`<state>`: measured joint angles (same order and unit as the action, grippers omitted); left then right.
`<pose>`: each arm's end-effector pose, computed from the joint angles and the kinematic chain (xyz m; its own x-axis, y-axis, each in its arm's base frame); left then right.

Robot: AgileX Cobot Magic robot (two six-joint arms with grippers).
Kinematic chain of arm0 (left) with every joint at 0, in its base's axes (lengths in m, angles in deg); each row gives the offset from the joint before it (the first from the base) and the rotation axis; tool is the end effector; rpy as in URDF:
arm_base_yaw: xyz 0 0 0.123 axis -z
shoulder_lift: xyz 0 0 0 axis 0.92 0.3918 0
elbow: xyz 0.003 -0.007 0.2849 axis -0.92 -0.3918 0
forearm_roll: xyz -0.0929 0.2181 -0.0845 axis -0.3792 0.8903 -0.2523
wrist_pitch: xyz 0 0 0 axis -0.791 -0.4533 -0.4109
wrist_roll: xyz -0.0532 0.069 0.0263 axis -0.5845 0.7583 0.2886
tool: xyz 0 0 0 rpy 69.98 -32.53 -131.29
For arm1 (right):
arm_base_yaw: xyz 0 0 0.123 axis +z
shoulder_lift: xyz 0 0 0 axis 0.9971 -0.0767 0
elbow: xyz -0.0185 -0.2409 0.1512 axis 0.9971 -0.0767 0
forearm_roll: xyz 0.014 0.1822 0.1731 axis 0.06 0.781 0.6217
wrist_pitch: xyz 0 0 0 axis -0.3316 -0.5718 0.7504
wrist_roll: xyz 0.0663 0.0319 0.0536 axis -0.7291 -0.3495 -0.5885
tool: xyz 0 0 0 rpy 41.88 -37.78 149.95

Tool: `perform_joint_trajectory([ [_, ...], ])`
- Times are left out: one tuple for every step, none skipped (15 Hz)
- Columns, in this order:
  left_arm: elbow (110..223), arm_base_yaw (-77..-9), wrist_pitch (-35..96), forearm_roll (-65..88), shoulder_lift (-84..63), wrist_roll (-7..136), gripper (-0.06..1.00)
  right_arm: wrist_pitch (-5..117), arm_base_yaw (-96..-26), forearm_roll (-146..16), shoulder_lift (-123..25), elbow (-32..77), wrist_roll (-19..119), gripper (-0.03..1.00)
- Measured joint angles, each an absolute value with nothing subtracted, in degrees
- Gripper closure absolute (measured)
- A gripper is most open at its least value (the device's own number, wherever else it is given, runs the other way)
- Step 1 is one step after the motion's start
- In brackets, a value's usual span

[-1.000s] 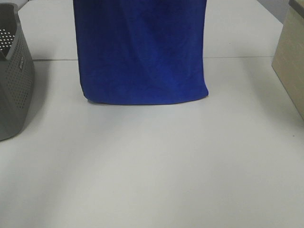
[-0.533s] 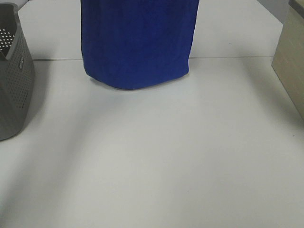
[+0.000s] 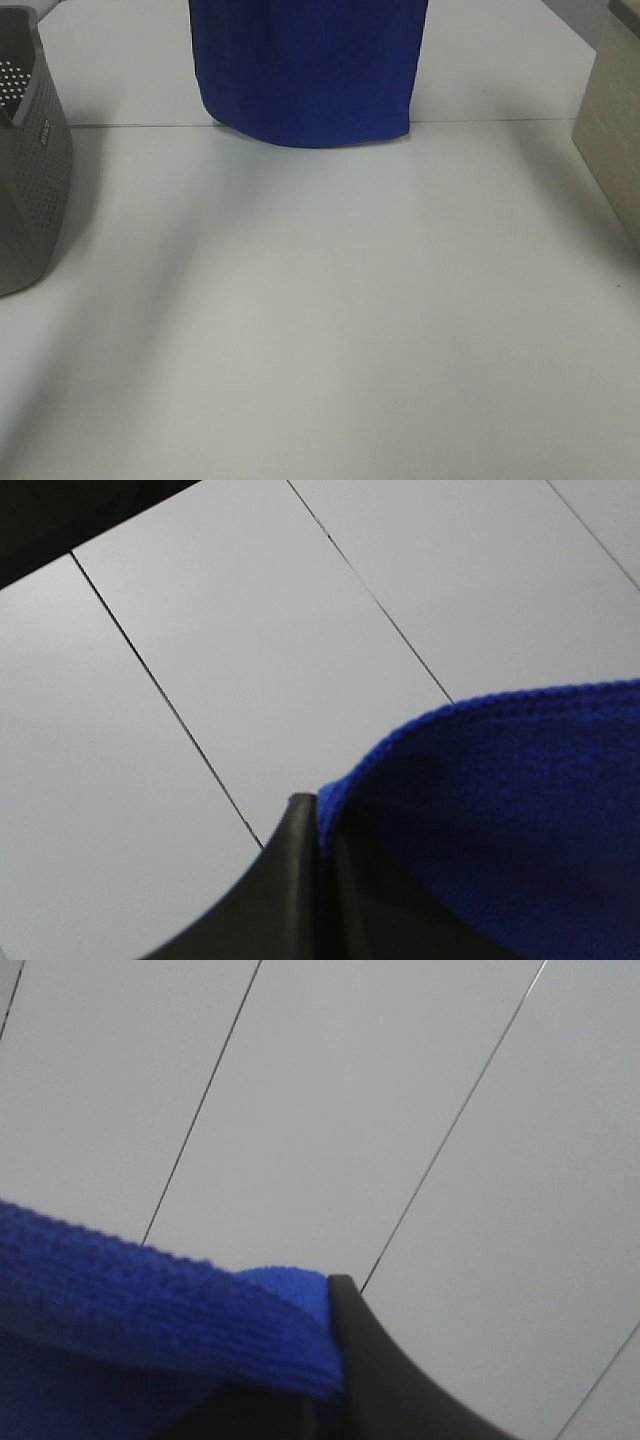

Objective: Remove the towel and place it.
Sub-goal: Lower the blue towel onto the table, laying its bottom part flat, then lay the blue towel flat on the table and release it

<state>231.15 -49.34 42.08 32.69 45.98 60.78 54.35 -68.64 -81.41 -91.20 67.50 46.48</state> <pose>0.4948 -0.1585 0.4627 0.5394 0.4727 -0.6968 -0.0180 0.8338 0.5518 0.4629 0.1394 0.4581 0.2350 -0.4042 -0.8839 -0.1882 0.8733 -0.4494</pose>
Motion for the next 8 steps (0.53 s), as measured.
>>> perform_joint_trajectory([
  [231.2,-49.3,39.5,32.7,46.0,60.7,0.94,57.2,-68.8,-80.3,-91.2,67.5,46.4,0.95],
  [231.3,-49.1,34.5,32.7,45.8,60.7,0.94,61.6,-68.8,-78.8,-91.1,67.5,46.4,0.95],
  [231.3,-48.4,27.1,32.6,45.2,60.7,0.94,67.1,-68.8,-77.0,-90.9,67.5,46.4,0.95],
  [231.3,-48.0,22.4,32.6,44.8,60.6,0.94,70.5,-68.8,-76.3,-90.6,67.5,46.4,0.95],
  [231.3,-45.9,2.9,32.1,41.9,59.8,0.94,85.1,-68.8,-73.3,-88.6,67.5,46.3,0.95],
  [231.3,-45.0,-7.0,31.5,40.1,59.5,0.94,93.5,-68.8,-72.0,-87.0,67.5,46.0,0.95],
  [231.3,-44.5,-15.8,30.9,38.5,59.3,0.94,101.4,-68.8,-70.9,-85.3,67.5,45.0,0.95],
  [231.3,-44.4,-24.1,30.2,37.2,58.7,0.94,109.1,-68.8,-70.0,-83.9,67.5,43.8,0.95],
])
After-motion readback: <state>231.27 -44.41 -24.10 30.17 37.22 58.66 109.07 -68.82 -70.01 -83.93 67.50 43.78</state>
